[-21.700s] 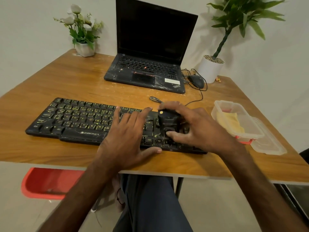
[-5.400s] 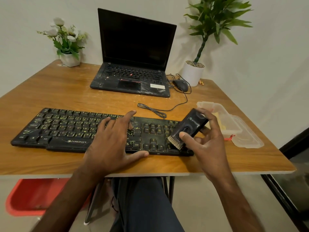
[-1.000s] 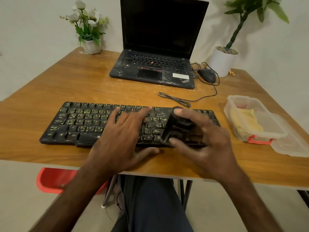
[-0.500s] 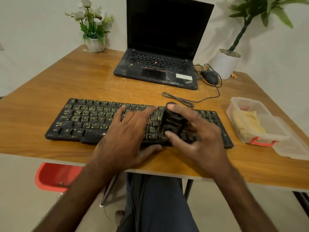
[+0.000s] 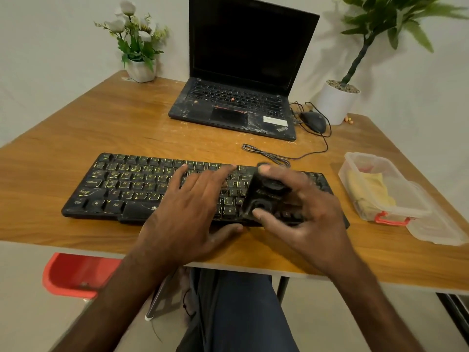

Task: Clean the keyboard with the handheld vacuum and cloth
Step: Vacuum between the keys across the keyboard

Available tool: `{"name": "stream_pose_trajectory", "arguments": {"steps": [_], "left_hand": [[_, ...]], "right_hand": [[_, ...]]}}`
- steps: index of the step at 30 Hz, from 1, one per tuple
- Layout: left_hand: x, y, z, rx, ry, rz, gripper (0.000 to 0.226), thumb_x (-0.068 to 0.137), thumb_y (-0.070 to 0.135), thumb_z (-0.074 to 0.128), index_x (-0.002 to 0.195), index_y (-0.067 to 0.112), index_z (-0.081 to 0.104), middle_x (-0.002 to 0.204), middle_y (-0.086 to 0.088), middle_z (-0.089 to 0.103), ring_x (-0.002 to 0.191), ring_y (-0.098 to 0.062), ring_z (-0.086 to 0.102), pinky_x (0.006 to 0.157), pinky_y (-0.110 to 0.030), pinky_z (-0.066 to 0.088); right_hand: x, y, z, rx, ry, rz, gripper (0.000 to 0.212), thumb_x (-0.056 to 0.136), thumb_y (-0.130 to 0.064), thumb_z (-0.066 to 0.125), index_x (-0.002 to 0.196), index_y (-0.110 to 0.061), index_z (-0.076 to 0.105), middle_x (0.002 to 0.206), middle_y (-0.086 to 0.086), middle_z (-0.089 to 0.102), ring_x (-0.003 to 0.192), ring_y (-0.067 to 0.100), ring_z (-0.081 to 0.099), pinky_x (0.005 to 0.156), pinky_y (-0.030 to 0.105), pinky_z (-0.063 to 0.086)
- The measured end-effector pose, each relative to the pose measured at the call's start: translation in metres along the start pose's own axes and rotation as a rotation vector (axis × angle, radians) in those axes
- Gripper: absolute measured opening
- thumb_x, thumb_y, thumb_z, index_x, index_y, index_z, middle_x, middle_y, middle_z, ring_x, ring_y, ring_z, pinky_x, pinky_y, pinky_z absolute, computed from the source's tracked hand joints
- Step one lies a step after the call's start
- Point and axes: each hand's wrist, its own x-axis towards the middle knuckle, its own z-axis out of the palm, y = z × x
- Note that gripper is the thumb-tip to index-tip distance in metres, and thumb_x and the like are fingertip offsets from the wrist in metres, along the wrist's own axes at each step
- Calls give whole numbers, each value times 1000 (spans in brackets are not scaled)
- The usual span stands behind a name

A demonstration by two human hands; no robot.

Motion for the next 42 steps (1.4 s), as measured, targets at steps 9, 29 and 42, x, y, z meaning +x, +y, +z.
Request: {"name": "stream_pose_trajectory", "arguments": {"steps": [9, 29, 42], "left_hand": [[0, 0, 1, -15, 11, -1, 94, 86, 76, 42, 154, 15, 21, 126, -5, 60, 118, -22, 58, 117, -58, 30], [0, -1, 1, -35, 1, -17, 95, 86, 75, 48, 155, 17, 18, 133, -6, 58, 123, -22, 55, 118, -58, 29], [0, 1, 0, -18, 22, -15, 95, 85, 75, 46, 154, 14, 20, 127, -7, 60, 116, -24, 59, 116, -57, 31]], "right_hand": [[0, 1, -4, 50, 38, 55, 69, 82, -13, 79, 139, -34, 45, 134, -19, 53, 113, 8, 63, 76, 26, 61], [5, -3, -1, -110, -117, -35, 65, 86, -21, 75, 143, -30, 44, 136, -6, 57, 117, 9, 60, 84, 27, 59], [16, 1, -5, -1, -146, 48, 66, 85, -18, 78, 141, -32, 46, 133, -9, 58, 113, 9, 62, 79, 26, 60]]}}
